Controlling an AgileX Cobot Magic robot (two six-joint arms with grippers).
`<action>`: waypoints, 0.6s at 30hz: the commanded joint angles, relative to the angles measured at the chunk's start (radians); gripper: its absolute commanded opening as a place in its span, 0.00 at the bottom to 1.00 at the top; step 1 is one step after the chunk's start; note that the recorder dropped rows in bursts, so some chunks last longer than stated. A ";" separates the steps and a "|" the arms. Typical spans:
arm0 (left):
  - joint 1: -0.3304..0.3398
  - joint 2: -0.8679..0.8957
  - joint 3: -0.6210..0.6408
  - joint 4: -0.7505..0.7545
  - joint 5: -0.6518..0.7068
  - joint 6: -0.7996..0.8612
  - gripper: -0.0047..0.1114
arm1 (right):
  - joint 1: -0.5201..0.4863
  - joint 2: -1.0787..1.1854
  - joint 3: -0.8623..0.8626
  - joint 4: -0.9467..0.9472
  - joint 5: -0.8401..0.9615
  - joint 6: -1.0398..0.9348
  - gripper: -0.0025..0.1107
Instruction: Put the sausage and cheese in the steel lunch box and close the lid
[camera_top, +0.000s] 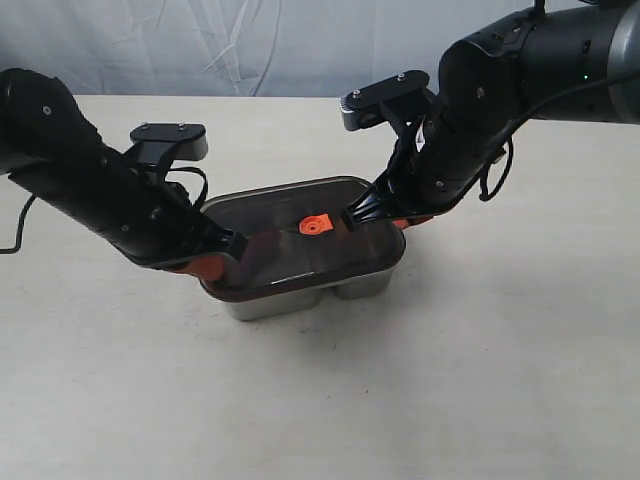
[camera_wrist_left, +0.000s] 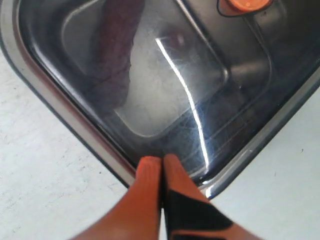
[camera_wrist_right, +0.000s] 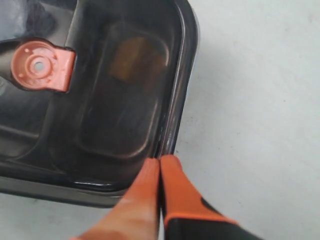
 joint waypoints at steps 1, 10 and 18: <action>-0.006 -0.017 -0.003 0.007 0.030 -0.006 0.04 | -0.006 -0.002 -0.004 -0.044 0.003 0.000 0.02; -0.006 -0.085 -0.003 0.074 0.108 -0.031 0.04 | -0.114 -0.002 -0.004 -0.071 -0.032 0.049 0.02; -0.006 -0.081 -0.001 0.086 0.180 -0.049 0.04 | -0.115 -0.002 -0.004 -0.026 -0.079 0.042 0.02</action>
